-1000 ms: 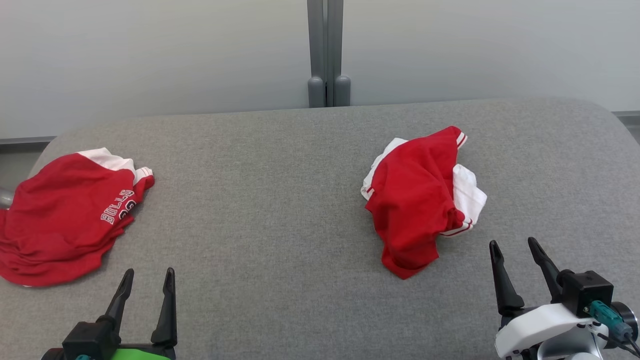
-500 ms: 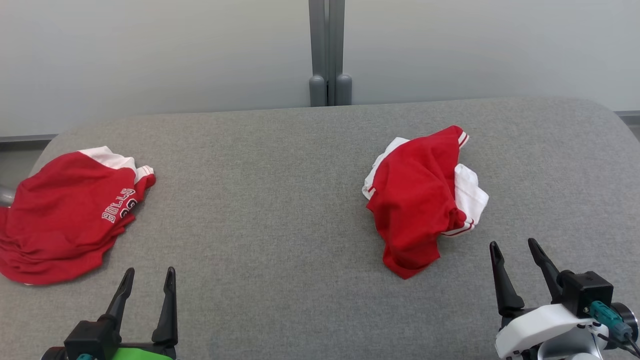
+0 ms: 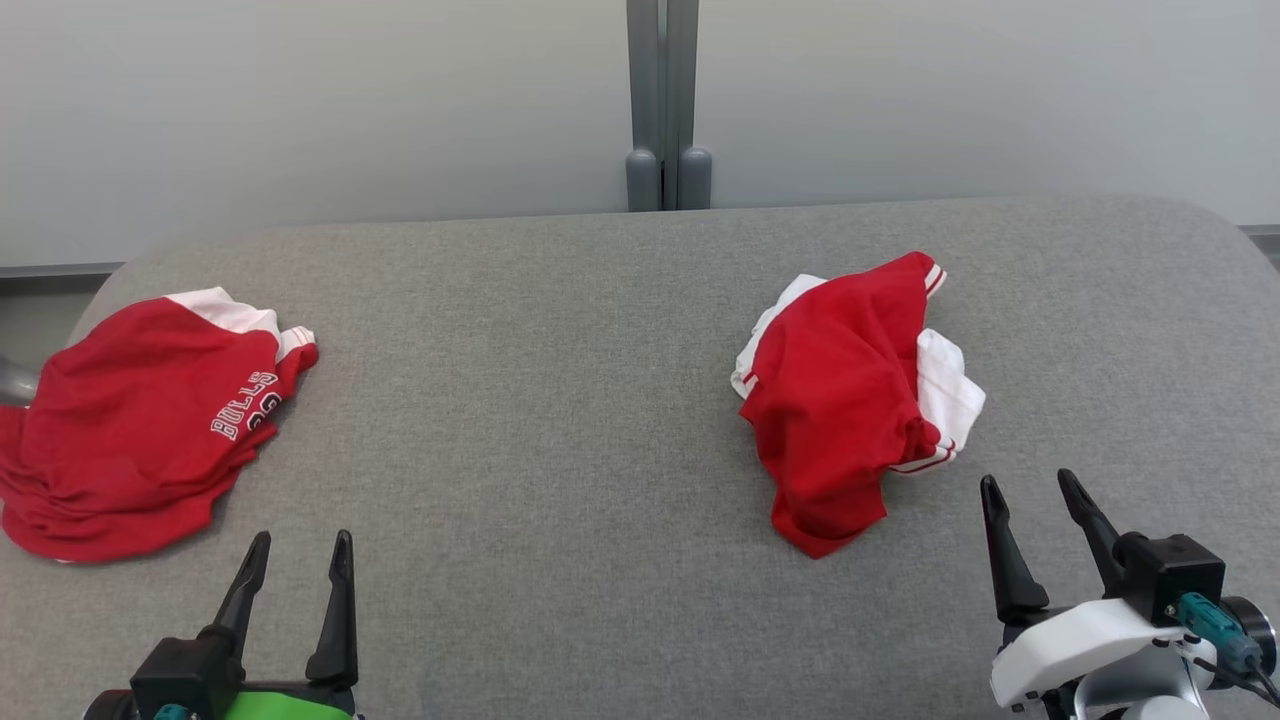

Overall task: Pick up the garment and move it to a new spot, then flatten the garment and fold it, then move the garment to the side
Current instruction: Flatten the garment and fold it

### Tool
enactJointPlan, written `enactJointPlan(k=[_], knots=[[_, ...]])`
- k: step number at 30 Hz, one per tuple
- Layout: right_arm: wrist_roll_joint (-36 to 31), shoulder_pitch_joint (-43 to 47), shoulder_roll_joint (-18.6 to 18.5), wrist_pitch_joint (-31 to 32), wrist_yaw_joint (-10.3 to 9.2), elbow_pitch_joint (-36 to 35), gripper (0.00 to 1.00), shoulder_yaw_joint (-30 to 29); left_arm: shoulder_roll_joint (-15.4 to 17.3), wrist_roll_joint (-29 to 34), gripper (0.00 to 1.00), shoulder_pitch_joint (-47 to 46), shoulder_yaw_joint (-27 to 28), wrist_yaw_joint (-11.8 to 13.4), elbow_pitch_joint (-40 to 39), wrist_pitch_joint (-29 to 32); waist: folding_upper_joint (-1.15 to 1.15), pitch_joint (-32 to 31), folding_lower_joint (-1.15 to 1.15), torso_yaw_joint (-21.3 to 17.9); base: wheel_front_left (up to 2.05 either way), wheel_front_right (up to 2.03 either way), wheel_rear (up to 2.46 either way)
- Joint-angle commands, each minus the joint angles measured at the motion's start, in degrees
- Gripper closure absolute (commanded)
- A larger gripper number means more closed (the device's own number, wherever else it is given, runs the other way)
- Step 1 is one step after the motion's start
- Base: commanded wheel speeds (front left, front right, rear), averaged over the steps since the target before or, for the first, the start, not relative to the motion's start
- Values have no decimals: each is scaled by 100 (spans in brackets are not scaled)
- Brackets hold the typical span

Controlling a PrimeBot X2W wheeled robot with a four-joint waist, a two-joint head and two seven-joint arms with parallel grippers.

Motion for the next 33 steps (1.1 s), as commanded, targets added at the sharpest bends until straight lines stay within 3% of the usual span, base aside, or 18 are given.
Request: enactJointPlan(k=[1,12,18,33], knots=[[-72,-96,-11,-12,-8,5,0,-6,-10,19,0,-126,-6,-19,-8,-3,0,11,0,20,0,0,0],[-204,-967,-521,177,-8,299,0,86,-71,88,0,-272,-78,-38,-1,-3,0,305,0,220,0,0,0],[-234,-1614,-847,334,-8,813,0,137,-147,121,0,-436,-114,-45,-14,-3,0,642,0,346,0,0,0],[-31,-3253,-1085,239,-8,3478,0,105,-292,197,0,-1019,-297,-60,78,-3,0,1357,0,554,0,0,0]])
